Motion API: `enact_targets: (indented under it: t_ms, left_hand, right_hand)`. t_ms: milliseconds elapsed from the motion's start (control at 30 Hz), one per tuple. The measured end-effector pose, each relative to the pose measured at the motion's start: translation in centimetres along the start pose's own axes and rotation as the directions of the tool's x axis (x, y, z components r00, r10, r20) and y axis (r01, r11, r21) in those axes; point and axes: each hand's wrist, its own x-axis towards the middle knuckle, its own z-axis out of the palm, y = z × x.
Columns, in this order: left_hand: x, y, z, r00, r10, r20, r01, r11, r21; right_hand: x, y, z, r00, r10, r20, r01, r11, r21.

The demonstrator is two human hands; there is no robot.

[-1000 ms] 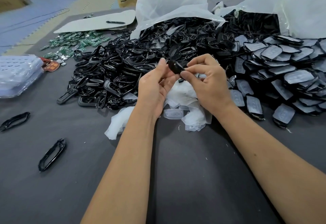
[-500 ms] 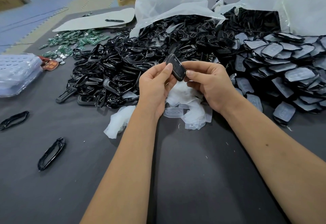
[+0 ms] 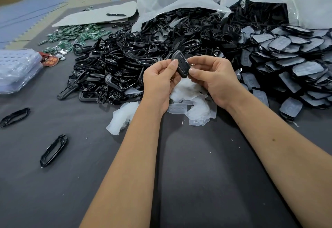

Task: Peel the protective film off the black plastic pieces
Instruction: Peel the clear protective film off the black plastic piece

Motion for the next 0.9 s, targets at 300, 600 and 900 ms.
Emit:
enact_targets:
  t_ms: [300,600,900]
  left_hand:
    - [-0.10,0.10,-0.03,0.997,0.032,0.073,-0.041,0.991,0.124]
    - [-0.34,0.20,0.41,0.995,-0.009,0.101,0.005,0.999,0.037]
    - [-0.50,0.45,0.49,0.997,-0.011,0.079,0.014,0.999,-0.040]
  right_hand:
    - [-0.19,-0.48,0.49,0.995,0.096,0.007,-0.094,0.956,0.278]
    - [-0.32,-0.81,0.39,0.980,0.190,0.068,-0.201,0.892,0.404]
    - [-0.31,-0.91,0.61,0.988,0.133,0.074,-0.151,0.898,0.414]
